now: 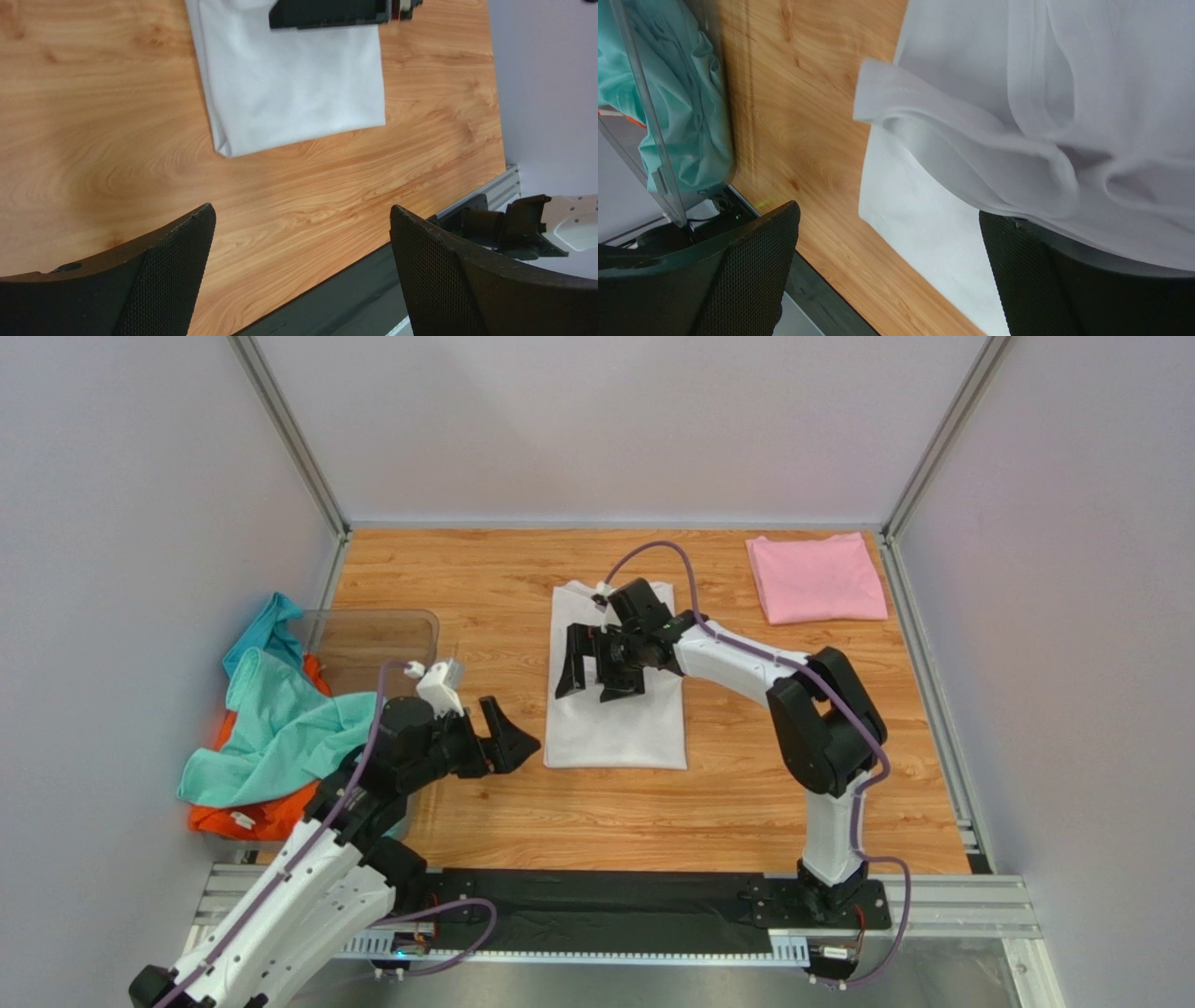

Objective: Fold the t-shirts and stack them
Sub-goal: Fold the tshirt

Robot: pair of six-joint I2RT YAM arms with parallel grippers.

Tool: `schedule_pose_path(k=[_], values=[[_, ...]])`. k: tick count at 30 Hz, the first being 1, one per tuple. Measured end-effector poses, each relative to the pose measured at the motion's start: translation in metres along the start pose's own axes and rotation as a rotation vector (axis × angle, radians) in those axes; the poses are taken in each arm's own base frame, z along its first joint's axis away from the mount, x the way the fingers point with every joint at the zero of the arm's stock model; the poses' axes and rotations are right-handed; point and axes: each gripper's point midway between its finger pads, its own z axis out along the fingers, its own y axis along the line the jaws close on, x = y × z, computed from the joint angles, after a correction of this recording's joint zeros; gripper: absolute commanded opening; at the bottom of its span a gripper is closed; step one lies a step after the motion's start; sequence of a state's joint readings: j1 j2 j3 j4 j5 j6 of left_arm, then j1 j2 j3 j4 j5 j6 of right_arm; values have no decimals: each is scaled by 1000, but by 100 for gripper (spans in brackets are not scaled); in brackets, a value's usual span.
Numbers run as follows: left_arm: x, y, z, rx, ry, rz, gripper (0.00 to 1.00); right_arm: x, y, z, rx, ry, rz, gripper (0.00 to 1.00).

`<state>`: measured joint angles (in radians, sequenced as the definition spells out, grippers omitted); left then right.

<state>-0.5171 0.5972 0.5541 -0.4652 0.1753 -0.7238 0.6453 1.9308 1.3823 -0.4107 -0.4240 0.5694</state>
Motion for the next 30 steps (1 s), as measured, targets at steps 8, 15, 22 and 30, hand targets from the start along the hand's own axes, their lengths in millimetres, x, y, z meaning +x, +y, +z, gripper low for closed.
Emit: schedule_pose_path(k=[8, 15, 22, 30], values=[[55, 44, -11, -125, 101, -110, 100, -57, 9, 42, -12, -68, -14, 100], [60, 45, -16, -126, 99, -146, 100, -85, 2, 48, 0, -112, 2, 100], [62, 47, -9, -143, 129, -155, 100, -87, 10, 23, 11, -126, -34, 100], [65, 55, 18, -213, 220, -142, 100, -72, 55, -73, -55, -204, -174, 100]])
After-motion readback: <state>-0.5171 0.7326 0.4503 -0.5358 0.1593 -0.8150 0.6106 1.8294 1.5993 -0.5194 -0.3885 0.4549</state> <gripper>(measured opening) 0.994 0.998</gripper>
